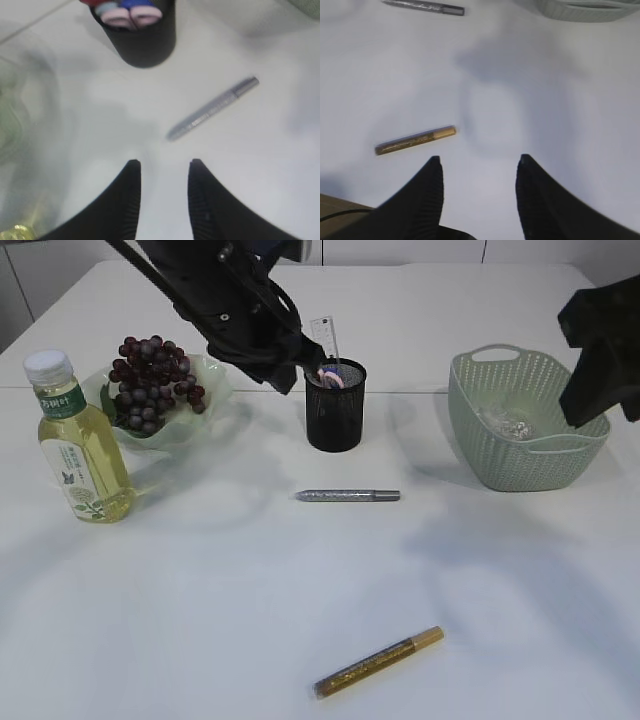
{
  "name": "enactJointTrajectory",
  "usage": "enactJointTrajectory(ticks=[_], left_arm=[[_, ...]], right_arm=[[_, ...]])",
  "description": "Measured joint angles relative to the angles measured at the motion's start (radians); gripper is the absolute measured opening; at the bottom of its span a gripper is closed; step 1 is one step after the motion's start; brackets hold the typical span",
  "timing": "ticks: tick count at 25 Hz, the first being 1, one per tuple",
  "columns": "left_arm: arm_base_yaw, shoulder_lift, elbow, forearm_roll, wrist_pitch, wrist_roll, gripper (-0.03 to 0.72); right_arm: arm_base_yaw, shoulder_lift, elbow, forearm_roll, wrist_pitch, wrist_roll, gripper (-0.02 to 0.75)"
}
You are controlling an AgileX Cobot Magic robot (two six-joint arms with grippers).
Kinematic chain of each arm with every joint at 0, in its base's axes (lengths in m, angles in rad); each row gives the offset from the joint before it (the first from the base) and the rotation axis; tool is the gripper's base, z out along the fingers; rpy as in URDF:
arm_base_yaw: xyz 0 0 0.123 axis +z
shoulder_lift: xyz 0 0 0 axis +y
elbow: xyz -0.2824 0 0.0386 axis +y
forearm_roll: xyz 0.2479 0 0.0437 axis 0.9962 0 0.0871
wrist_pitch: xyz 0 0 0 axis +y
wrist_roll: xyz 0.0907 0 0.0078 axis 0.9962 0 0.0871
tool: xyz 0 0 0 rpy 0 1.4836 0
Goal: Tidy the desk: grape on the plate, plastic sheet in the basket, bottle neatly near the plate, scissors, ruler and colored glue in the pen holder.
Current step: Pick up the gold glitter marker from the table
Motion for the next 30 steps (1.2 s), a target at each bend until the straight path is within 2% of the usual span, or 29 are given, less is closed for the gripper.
enactJointTrajectory(ticks=[5,10,15,22,26,30], left_arm=[[-0.081,-0.01,-0.002,-0.014,0.217,0.012,0.239],[-0.137,-0.01,-0.002,-0.042,0.347,0.039,0.239],[-0.165,-0.01,-0.002,-0.097,0.361,0.062,0.239],[-0.241,-0.01,0.007,-0.148,0.363,0.07,0.239],[-0.279,-0.01,0.088,-0.18,0.363,0.07,0.239],[-0.296,-0.01,0.155,-0.183,0.363,0.071,0.239]], right_arm=[[0.0,0.0,0.0,0.088,0.0,-0.056,0.384],[0.0,-0.045,0.0,0.071,0.0,-0.074,0.384],[-0.018,-0.111,0.0,0.048,0.0,-0.079,0.384],[-0.108,-0.194,0.0,0.031,0.002,-0.074,0.384],[-0.157,-0.214,0.0,-0.021,0.003,-0.053,0.384],[-0.167,-0.216,0.0,-0.111,0.003,-0.03,0.384]])
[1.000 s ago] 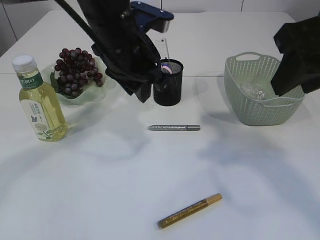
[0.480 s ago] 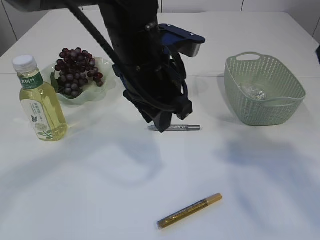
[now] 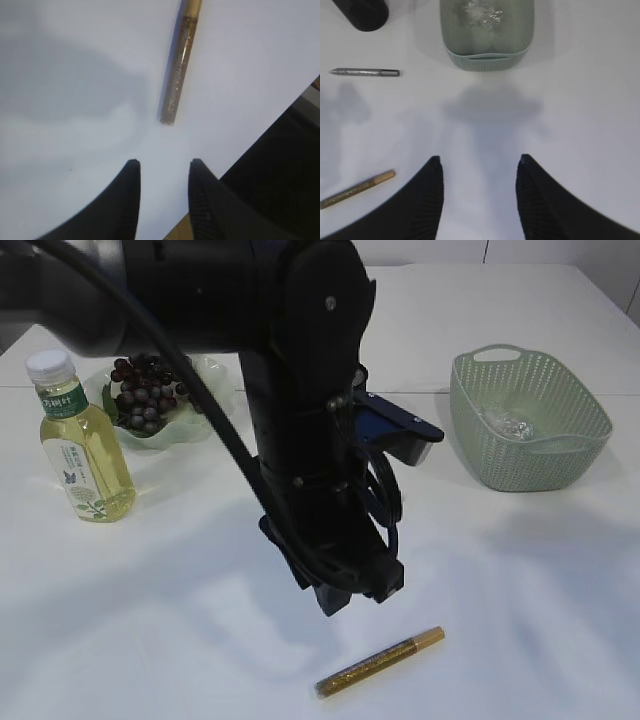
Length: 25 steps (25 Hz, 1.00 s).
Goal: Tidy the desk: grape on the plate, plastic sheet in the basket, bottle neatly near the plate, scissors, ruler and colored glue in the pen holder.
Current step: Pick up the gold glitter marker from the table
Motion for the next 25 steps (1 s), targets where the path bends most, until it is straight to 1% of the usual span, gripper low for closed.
enactJointTrajectory(ticks=[3,5,10,15,18,25], left_arm=[[-0.014,0.004,0.022,0.0,0.0,0.004,0.239],[-0.027,0.023,0.022,-0.006,-0.002,0.014,0.239],[-0.053,0.099,0.022,-0.01,-0.008,0.041,0.239],[-0.055,0.155,0.015,-0.01,-0.027,0.08,0.239],[-0.055,0.182,-0.02,-0.01,-0.049,0.108,0.239],[-0.055,0.242,-0.133,-0.01,-0.068,0.128,0.239]], right_arm=[[-0.001,0.009,0.0,-0.044,0.0,0.009,0.384],[-0.001,0.028,0.0,-0.046,0.001,0.012,0.384],[-0.001,0.099,0.0,-0.024,0.001,0.003,0.384],[-0.001,0.164,0.0,0.015,0.001,-0.013,0.384],[-0.001,0.178,0.0,0.025,0.001,-0.018,0.384],[-0.001,0.182,0.0,0.034,0.001,-0.02,0.384]])
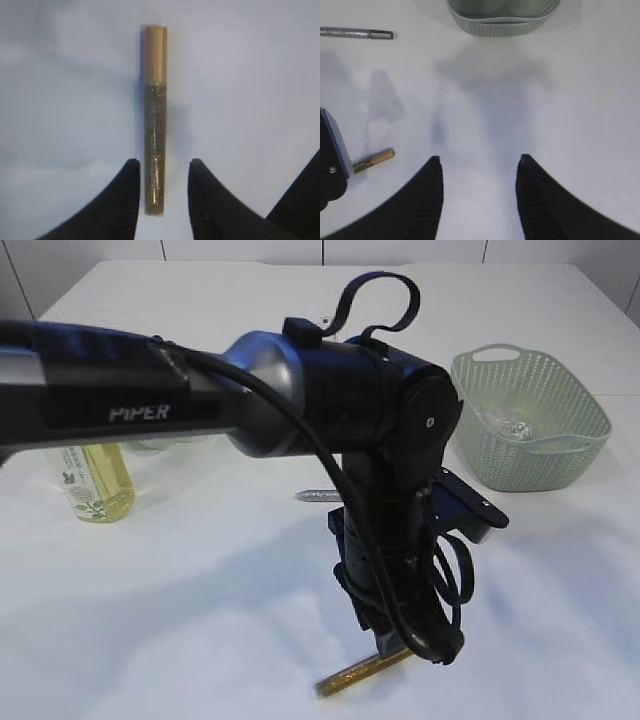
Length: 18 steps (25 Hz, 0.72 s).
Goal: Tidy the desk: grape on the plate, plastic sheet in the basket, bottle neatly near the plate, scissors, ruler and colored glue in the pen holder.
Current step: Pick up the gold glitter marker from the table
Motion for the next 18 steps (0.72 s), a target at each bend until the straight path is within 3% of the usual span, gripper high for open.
enactJointTrajectory(ticks=[18], left_arm=[[0.0,0.121,-0.059,-0.012,-0.007,0.014,0.239]], right_arm=[[0.0,0.0,0.0,0.004,-0.002,-0.007,0.384]])
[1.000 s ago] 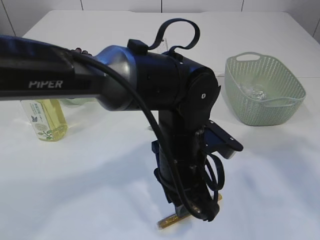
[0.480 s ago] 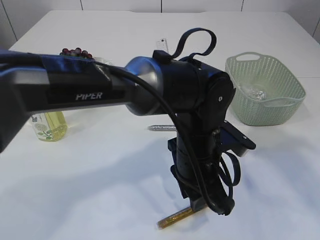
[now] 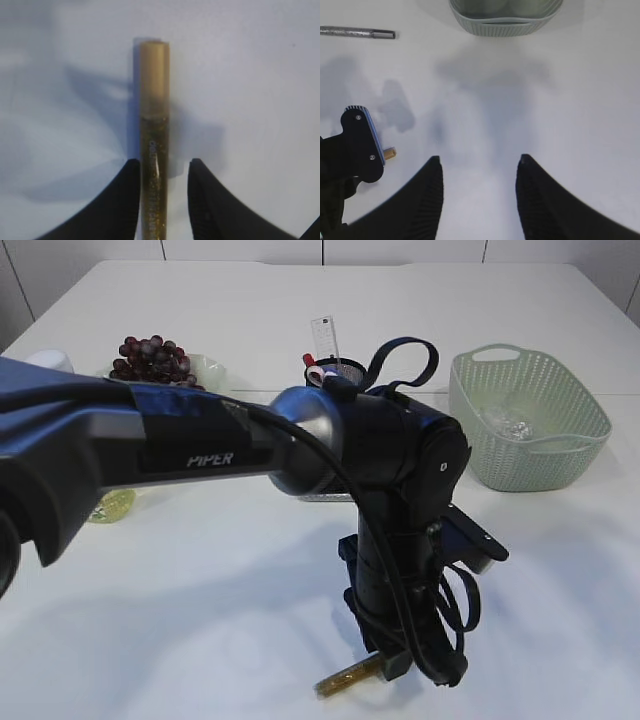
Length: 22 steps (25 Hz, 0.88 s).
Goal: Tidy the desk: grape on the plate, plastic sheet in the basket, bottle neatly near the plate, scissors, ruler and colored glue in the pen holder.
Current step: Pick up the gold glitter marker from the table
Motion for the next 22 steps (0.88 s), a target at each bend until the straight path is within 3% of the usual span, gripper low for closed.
enactJointTrajectory(ticks=[16,22], left_arm=[[0.0,0.001,0.0,0.0,-0.04,0.0,0.24],[0.0,0.001,0.0,0.0,-0.047,0.002,0.274]], right_arm=[[0.0,0.0,0.0,0.0,0.0,-0.008,0.384],[0.0,0.0,0.0,0.0,0.0,-0.008,0.384]])
